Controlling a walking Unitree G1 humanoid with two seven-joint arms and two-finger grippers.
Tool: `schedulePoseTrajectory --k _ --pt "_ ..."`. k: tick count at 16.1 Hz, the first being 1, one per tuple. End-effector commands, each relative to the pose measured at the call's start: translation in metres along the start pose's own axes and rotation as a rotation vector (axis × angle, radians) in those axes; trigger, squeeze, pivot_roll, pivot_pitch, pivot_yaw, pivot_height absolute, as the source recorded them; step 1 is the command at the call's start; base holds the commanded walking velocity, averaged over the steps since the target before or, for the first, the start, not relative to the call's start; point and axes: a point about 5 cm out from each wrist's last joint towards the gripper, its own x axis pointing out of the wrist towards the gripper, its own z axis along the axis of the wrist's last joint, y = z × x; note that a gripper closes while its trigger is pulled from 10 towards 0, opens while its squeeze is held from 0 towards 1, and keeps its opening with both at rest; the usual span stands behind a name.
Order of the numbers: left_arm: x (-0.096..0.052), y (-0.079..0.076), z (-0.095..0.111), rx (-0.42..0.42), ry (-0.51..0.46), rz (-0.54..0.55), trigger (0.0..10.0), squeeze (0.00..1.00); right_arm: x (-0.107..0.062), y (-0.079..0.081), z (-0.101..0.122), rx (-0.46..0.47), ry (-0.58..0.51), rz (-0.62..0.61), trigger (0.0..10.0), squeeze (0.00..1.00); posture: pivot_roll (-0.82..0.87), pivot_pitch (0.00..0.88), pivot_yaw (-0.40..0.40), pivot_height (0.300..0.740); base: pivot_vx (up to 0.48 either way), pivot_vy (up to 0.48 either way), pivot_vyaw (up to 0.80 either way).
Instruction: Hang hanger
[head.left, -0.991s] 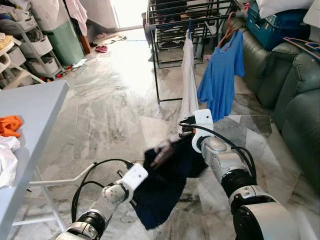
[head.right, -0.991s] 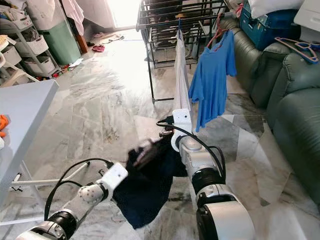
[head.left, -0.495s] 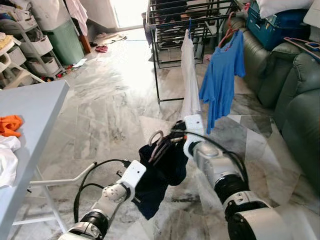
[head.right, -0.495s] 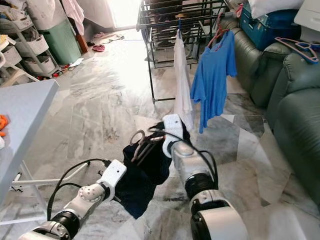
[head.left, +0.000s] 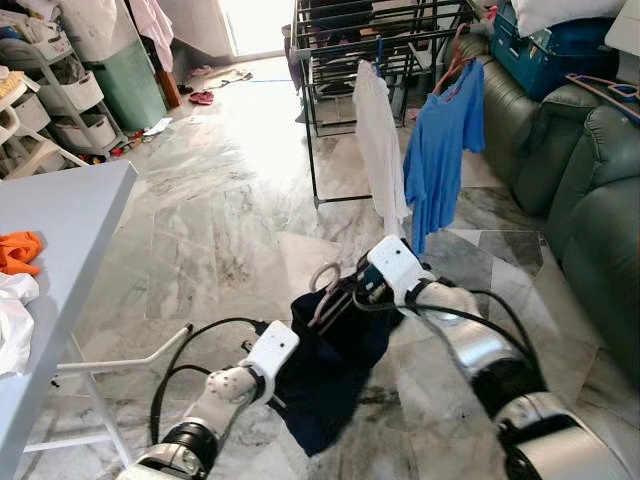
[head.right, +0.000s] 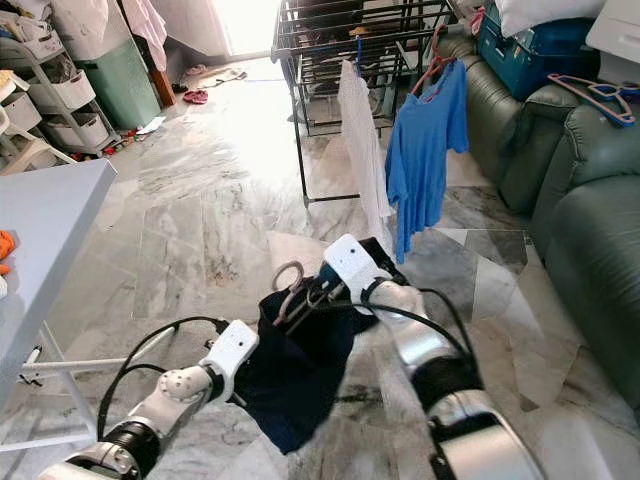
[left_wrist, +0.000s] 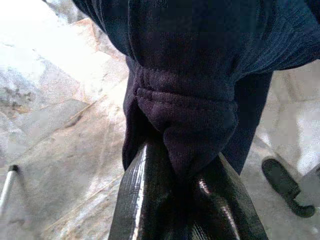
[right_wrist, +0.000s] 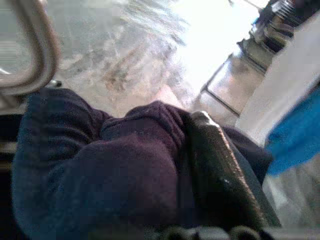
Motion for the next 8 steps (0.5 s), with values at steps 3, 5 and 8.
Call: schedulePoseTrajectory --k 3,5,8 --pt "-0.003 0.013 0.006 0.019 -0.015 0.034 10.0 0.00 -0.007 0.019 0.018 -0.222 -0.133 0.212 10.0 1.00 -0.21 0.000 0.126 0.740 0.000 0.000 0.00" --pt "-0.003 0.015 0.005 0.023 -0.005 0.045 10.0 0.00 -0.015 0.024 0.032 -0.269 -0.258 0.262 10.0 1.00 -0.21 0.000 0.124 0.740 0.000 0.000 0.00" --pt "-0.005 0.018 0.002 0.028 0.007 0.054 10.0 0.00 -0.029 0.035 0.032 -0.235 -0.273 0.418 10.0 1.00 -0.21 0.000 0.125 0.740 0.000 0.000 0.00"
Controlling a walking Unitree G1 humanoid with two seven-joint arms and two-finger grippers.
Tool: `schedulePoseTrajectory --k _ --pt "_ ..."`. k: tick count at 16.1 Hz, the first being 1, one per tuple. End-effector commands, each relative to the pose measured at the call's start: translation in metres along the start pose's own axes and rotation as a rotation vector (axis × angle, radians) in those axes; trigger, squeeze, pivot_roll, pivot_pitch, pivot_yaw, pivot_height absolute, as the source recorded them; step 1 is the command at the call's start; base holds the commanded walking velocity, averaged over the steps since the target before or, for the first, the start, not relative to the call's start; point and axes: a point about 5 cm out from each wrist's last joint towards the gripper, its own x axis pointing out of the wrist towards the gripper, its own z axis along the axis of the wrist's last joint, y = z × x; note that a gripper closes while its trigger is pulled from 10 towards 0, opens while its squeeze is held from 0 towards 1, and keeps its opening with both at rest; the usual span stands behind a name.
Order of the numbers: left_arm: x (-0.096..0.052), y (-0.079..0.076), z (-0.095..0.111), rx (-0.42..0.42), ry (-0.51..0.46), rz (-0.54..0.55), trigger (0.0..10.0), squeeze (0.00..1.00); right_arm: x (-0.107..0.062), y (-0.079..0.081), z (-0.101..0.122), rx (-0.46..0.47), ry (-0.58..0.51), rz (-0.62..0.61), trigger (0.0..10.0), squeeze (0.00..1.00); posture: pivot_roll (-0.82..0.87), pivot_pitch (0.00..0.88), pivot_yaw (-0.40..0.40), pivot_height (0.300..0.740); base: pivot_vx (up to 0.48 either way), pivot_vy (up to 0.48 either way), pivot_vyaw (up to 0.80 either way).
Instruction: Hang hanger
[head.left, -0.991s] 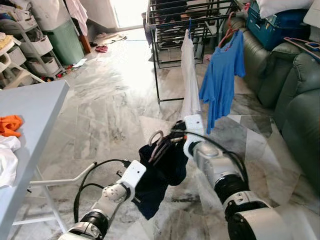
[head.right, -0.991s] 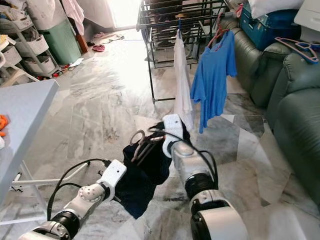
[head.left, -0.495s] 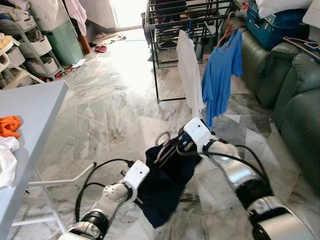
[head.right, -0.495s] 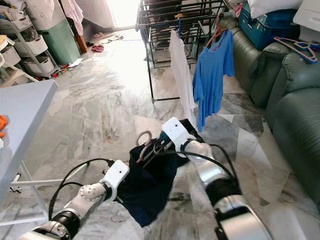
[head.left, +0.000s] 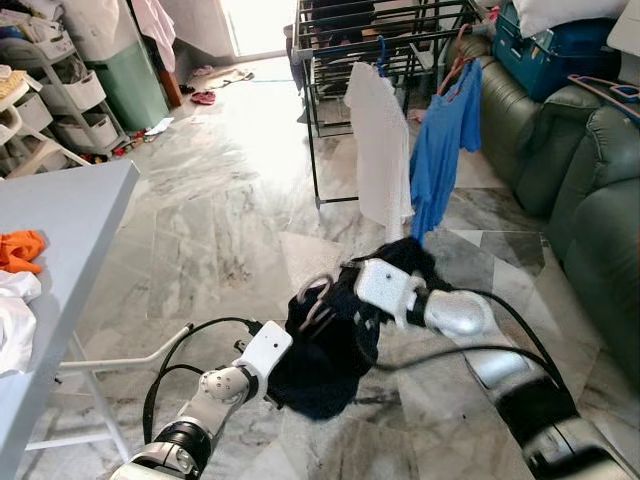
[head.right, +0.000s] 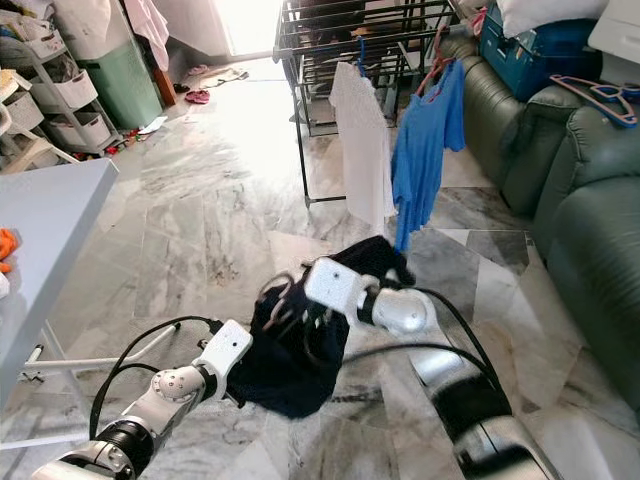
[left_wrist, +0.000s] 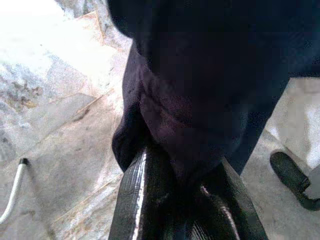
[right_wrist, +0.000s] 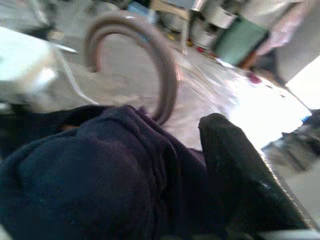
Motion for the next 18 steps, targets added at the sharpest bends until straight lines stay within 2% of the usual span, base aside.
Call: schedulePoseTrajectory --k 1,2,4,5,8,9,10,11,12,13,14,15,16,17,18 --pt "-0.002 0.011 0.005 0.009 -0.014 0.040 10.0 0.00 0.003 0.010 0.014 0.022 -0.061 0.103 10.0 1.00 -0.21 0.000 0.126 0.740 0.000 0.000 0.00" --pt "-0.002 0.012 0.004 0.009 -0.011 0.041 10.0 0.00 0.000 0.013 0.014 0.054 -0.065 0.143 10.0 1.00 -0.22 0.000 0.126 0.740 0.000 0.000 0.00" --pt "-0.002 0.012 0.005 0.010 -0.010 0.041 10.0 0.00 -0.003 0.019 0.009 0.061 -0.027 0.190 10.0 1.00 -0.22 0.000 0.127 0.740 0.000 0.000 0.00" --pt "-0.002 0.012 0.005 0.012 -0.010 0.040 10.0 0.00 -0.004 0.019 0.001 -0.004 0.032 0.178 10.0 1.00 -0.22 0.000 0.126 0.740 0.000 0.000 0.00" --pt "-0.002 0.011 0.007 0.025 -0.018 0.021 10.0 0.00 -0.005 -0.010 -0.006 -0.130 0.116 -0.056 10.0 1.00 -0.22 0.000 0.128 0.740 0.000 0.000 0.00" --pt "-0.002 0.012 0.006 0.037 -0.019 0.021 10.0 0.00 -0.006 -0.011 -0.006 -0.002 0.081 -0.065 10.0 1.00 -0.22 0.000 0.130 0.740 0.000 0.000 0.00" --pt "-0.003 0.012 0.006 0.040 -0.028 0.028 10.0 0.00 -0.008 -0.002 -0.008 0.159 0.050 0.012 10.0 1.00 -0.22 0.000 0.131 0.740 0.000 0.000 0.00" --pt "-0.003 0.013 0.006 0.047 -0.028 0.032 10.0 0.00 -0.011 0.002 -0.016 0.072 0.119 0.048 10.0 1.00 -0.22 0.000 0.131 0.740 0.000 0.000 0.00" --pt "-0.004 0.014 0.006 0.049 -0.031 0.040 10.0 0.00 -0.013 -0.008 -0.028 0.029 0.204 -0.054 10.0 1.00 -0.22 0.000 0.132 0.740 0.000 0.000 0.00" --pt "-0.004 0.015 0.007 0.047 -0.034 0.044 10.0 0.00 -0.013 -0.023 -0.035 0.142 0.225 -0.228 10.0 1.00 -0.22 0.000 0.132 0.740 0.000 0.000 0.00" --pt "-0.004 0.015 0.007 0.048 -0.035 0.044 10.0 0.00 -0.011 -0.026 -0.036 0.240 0.203 -0.300 10.0 1.00 -0.22 0.000 0.133 0.740 0.000 0.000 0.00" --pt "-0.004 0.014 0.007 0.048 -0.037 0.043 10.0 0.00 -0.006 -0.025 -0.033 0.393 0.134 -0.341 10.0 1.00 -0.22 0.000 0.132 0.740 0.000 0.000 0.00" --pt "-0.003 0.014 0.008 0.048 -0.038 0.042 10.0 0.00 0.000 -0.021 -0.030 0.501 0.079 -0.354 10.0 1.00 -0.22 0.000 0.135 0.740 0.000 0.000 0.00" --pt "-0.003 0.014 0.008 0.048 -0.041 0.043 10.0 0.00 0.004 -0.014 -0.026 0.568 0.029 -0.331 10.0 1.00 -0.22 0.000 0.135 0.740 0.000 0.000 0.00" --pt "-0.003 0.014 0.009 0.049 -0.044 0.047 10.0 0.00 0.008 -0.008 -0.022 0.576 -0.015 -0.307 10.0 1.00 -0.22 0.000 0.134 0.740 0.000 0.000 0.00"
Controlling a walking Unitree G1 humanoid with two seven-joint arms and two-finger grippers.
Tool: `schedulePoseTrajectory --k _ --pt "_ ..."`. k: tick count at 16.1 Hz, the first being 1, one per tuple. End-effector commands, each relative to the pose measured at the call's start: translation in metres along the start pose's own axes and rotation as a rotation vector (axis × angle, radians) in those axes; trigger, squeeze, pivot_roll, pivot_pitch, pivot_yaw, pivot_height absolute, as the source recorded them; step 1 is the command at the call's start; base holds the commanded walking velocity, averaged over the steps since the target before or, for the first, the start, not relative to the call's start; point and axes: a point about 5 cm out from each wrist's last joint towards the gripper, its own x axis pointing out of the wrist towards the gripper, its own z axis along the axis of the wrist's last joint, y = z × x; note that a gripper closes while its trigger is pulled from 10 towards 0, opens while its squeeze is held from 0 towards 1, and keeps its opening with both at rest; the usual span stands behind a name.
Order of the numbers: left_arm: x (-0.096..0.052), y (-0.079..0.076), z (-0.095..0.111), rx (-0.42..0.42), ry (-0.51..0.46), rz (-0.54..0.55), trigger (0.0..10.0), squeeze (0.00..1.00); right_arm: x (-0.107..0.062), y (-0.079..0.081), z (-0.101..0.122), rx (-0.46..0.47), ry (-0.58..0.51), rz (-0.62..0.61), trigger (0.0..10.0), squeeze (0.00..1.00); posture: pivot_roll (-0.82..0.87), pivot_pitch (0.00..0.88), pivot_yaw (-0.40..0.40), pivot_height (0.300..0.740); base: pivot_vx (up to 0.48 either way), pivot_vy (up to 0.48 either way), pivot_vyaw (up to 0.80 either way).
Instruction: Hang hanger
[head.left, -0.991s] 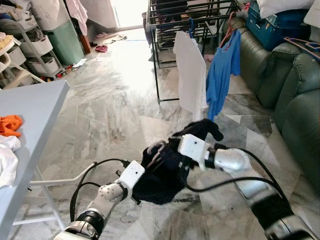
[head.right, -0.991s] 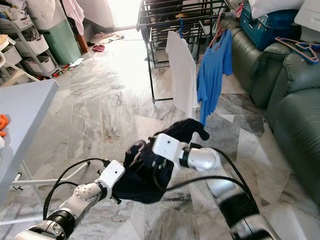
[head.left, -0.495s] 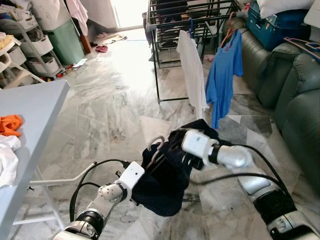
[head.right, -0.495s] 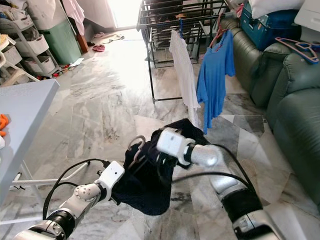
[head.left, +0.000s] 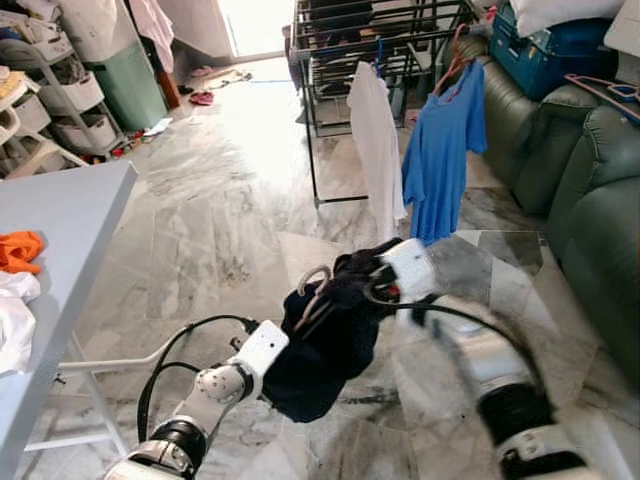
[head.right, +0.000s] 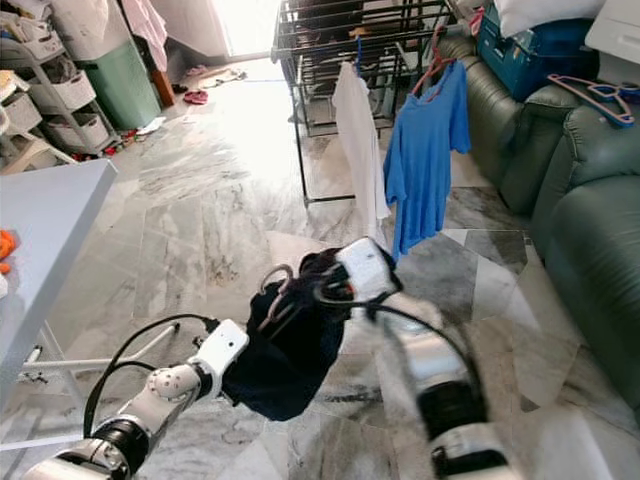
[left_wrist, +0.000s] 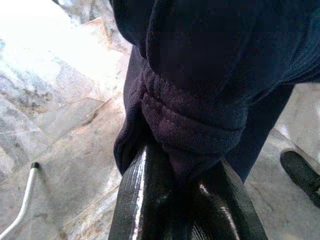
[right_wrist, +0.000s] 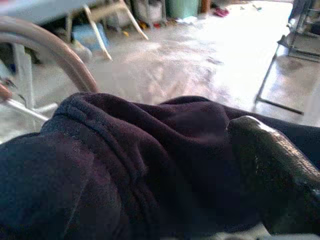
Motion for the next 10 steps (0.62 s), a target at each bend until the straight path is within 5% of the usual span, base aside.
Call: schedulePoseTrajectory --k 1,7,10 --pt "-0.001 0.010 0.009 0.012 -0.032 0.029 10.0 0.00 0.002 0.004 0.005 0.003 -0.055 0.008 10.0 1.00 -0.22 0.000 0.136 0.740 0.000 0.000 0.00" --pt "0.002 0.008 0.016 0.003 -0.066 0.027 10.0 0.00 0.007 0.009 -0.007 0.219 -0.216 -0.179 10.0 1.00 -0.21 0.000 0.142 0.740 0.000 0.000 0.00" --pt "0.002 0.007 0.017 0.004 -0.072 0.022 10.0 0.00 0.012 0.018 -0.014 0.339 -0.228 -0.148 10.0 1.00 -0.21 0.000 0.148 0.740 0.000 0.000 0.00"
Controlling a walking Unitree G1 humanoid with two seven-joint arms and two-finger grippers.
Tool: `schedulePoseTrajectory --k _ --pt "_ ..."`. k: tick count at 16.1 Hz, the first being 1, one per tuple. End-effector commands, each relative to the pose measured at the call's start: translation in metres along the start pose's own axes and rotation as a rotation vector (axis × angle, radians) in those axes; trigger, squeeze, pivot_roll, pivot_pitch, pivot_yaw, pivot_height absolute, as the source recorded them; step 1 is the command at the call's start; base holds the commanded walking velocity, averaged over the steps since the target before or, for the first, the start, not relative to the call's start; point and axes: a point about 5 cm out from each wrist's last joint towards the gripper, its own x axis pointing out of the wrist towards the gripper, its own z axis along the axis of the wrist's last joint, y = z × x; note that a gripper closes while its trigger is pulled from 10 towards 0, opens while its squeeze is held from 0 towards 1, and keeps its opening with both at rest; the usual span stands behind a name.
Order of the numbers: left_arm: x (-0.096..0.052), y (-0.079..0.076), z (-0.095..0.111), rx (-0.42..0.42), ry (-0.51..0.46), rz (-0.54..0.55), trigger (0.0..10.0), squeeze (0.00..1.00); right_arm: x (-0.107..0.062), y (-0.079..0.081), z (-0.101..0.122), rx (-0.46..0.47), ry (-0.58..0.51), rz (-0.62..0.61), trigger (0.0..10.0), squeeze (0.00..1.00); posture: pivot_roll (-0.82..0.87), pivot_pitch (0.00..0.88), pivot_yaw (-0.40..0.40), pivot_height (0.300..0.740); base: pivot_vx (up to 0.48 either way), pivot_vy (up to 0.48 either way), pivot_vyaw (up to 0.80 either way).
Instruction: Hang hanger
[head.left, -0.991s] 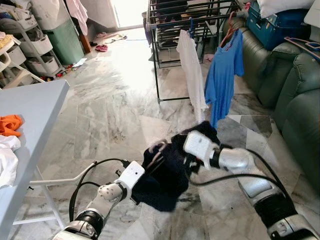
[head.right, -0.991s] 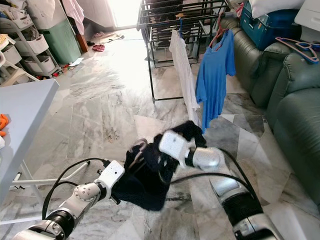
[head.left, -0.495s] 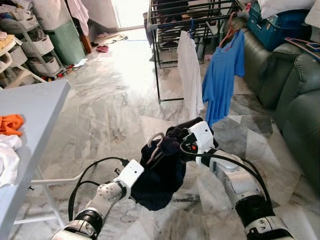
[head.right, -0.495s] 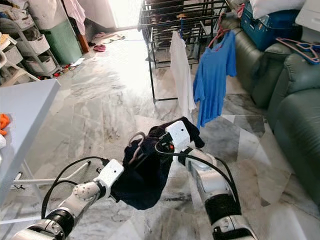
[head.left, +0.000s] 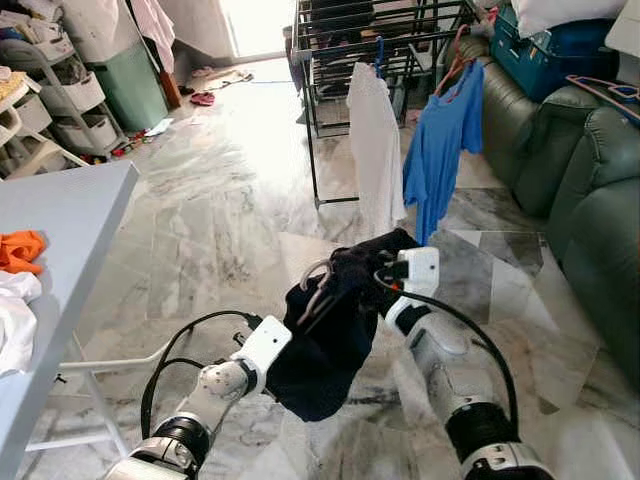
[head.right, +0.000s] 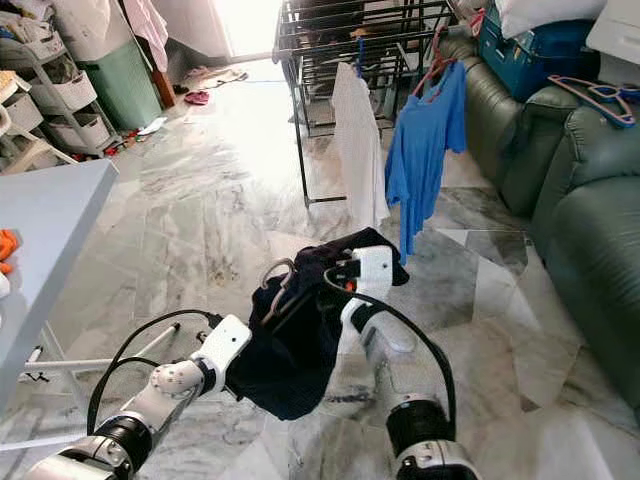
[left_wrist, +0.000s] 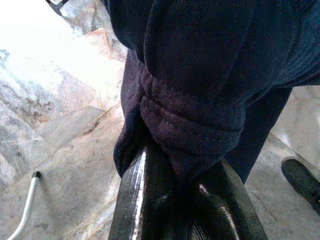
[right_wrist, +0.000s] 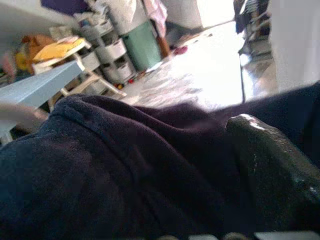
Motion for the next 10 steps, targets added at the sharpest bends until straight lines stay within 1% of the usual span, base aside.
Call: schedulePoseTrajectory --k 1,3,4,5,7,8,9,10 --pt "0.000 0.008 0.011 0.004 -0.045 0.023 10.0 0.00 0.002 0.009 -0.008 -0.016 0.049 0.051 10.0 1.00 -0.21 0.000 0.146 0.740 0.000 0.000 0.00" --pt "0.001 0.009 0.012 0.005 -0.047 0.025 10.0 0.00 0.000 0.005 -0.016 -0.108 0.146 0.046 10.0 1.00 -0.21 0.000 0.146 0.740 0.000 0.000 0.00" --pt "0.001 0.009 0.013 0.006 -0.049 0.026 10.0 0.00 -0.003 -0.001 -0.025 -0.206 0.259 0.043 10.0 1.00 -0.21 0.000 0.145 0.740 0.000 0.000 0.00" --pt "0.001 0.009 0.014 0.007 -0.050 0.028 10.0 0.00 -0.008 -0.006 -0.033 -0.306 0.366 0.079 10.0 1.00 -0.21 0.000 0.145 0.740 0.000 0.000 0.00" --pt "0.001 0.010 0.014 0.007 -0.051 0.031 10.0 0.00 -0.018 -0.018 -0.040 -0.420 0.506 0.100 10.0 1.00 -0.21 0.000 0.146 0.740 0.000 0.000 0.00" --pt "0.001 0.010 0.014 0.007 -0.051 0.032 10.0 0.00 -0.023 -0.023 -0.042 -0.428 0.550 0.104 10.0 1.00 -0.21 0.000 0.146 0.740 0.000 0.000 0.00" --pt "0.001 0.010 0.014 0.007 -0.050 0.033 10.0 0.00 -0.024 -0.026 -0.043 -0.449 0.559 0.096 10.0 1.00 -0.22 0.000 0.146 0.740 0.000 0.000 0.00" --pt "0.001 0.010 0.014 0.007 -0.048 0.034 10.0 0.00 -0.028 -0.032 -0.044 -0.513 0.590 0.087 10.0 1.00 -0.22 0.000 0.147 0.740 0.000 0.000 0.00"
